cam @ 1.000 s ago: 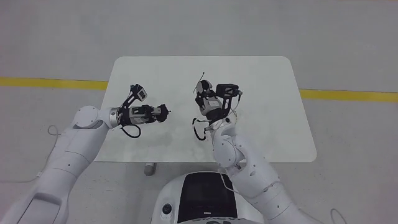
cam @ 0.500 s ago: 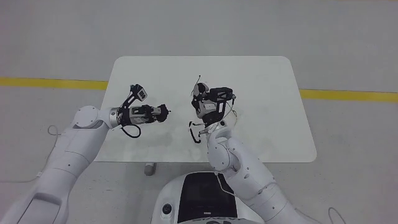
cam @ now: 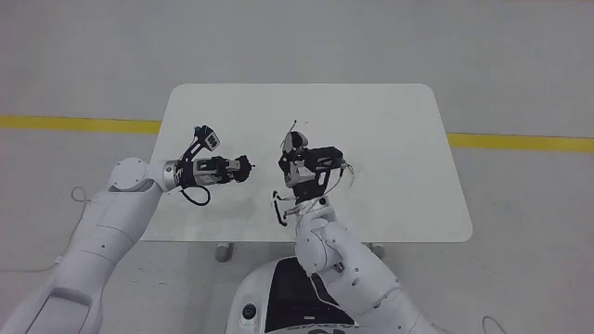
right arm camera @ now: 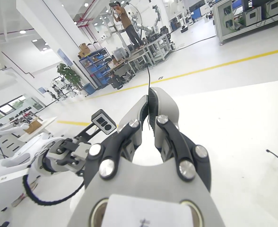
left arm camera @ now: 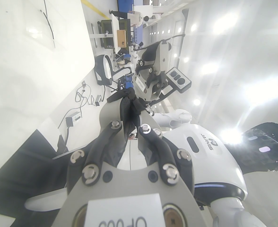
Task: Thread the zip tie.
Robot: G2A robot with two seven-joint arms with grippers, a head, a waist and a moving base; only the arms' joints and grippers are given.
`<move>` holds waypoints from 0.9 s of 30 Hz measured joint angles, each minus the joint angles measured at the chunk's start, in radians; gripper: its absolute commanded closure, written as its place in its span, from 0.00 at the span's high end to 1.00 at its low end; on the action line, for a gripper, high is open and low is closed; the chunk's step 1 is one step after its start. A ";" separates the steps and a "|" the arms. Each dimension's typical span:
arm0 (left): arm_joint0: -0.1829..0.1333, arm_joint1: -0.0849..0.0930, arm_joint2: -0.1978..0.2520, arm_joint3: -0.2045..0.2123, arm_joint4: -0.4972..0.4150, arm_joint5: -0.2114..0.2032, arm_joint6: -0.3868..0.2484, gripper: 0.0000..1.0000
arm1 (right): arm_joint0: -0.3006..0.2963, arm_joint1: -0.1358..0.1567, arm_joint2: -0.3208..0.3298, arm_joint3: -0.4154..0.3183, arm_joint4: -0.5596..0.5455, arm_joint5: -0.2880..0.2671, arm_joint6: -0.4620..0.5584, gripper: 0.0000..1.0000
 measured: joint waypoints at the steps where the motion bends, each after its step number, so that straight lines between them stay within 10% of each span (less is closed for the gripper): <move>1: 0.000 0.000 0.000 0.000 0.000 0.000 0.000 0.00 | -0.001 -0.003 -0.008 0.003 0.001 0.000 -0.005 0.00; 27: 0.000 0.000 0.000 0.000 0.000 0.000 0.000 0.00 | -0.001 -0.036 -0.073 0.045 -0.025 -0.039 0.004 0.00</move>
